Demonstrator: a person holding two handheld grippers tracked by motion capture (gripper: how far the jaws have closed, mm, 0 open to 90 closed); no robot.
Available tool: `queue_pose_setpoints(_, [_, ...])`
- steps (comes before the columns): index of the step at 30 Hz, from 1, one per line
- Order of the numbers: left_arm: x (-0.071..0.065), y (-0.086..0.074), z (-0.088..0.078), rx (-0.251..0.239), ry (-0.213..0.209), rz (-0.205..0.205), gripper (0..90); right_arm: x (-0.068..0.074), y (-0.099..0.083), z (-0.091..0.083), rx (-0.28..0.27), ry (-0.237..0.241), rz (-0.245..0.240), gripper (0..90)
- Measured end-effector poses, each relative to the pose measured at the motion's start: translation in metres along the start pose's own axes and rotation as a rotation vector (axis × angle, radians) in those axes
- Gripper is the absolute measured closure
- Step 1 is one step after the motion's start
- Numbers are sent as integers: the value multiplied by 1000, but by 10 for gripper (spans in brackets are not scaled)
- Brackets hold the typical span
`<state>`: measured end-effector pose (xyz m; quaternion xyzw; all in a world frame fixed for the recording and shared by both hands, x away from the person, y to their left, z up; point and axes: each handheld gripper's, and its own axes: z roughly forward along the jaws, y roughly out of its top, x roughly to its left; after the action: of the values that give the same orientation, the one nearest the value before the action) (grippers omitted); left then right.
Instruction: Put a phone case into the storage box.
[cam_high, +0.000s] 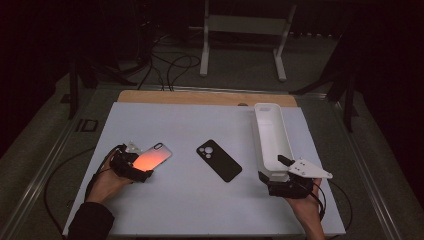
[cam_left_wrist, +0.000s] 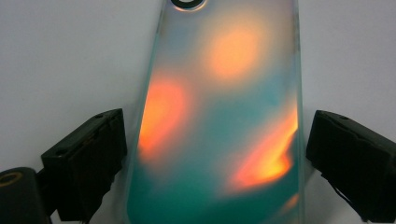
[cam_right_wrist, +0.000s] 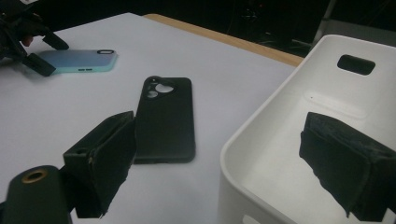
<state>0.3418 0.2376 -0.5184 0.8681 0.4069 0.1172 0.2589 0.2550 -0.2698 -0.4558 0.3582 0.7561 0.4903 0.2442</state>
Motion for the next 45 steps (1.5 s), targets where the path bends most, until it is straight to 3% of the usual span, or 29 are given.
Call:
queue_pose_setpoints(9, [-1, 1, -4, 14, -1, -13, 154, 1, 0, 2, 7, 1, -1, 112])
queue_pose_setpoints(14, [-2, 1, -4, 17, 0, -16, 158, 1, 0, 2, 7, 3, -1, 112])
queue_pose_setpoints(20, [-1, 2, -5, 13, -1, -44, 167, 1, 0, 2, 10, 6, 1, 112])
queue_pose_setpoints(21, [0, 2, -6, 5, -20, -63, 167, 2, 0, 3, 12, 6, 2, 112])
queue_pose_setpoints(26, [-1, 3, -10, -10, -22, -70, 169, 2, 0, 3, 12, 8, 2, 113])
queue_pose_setpoints(37, [-9, 8, -32, -131, -24, -101, 170, 4, 0, 6, 12, 29, 19, 113])
queue_pose_setpoints(45, [-21, 16, -43, -180, -9, -66, 170, 5, 3, 10, 13, 43, 20, 112])
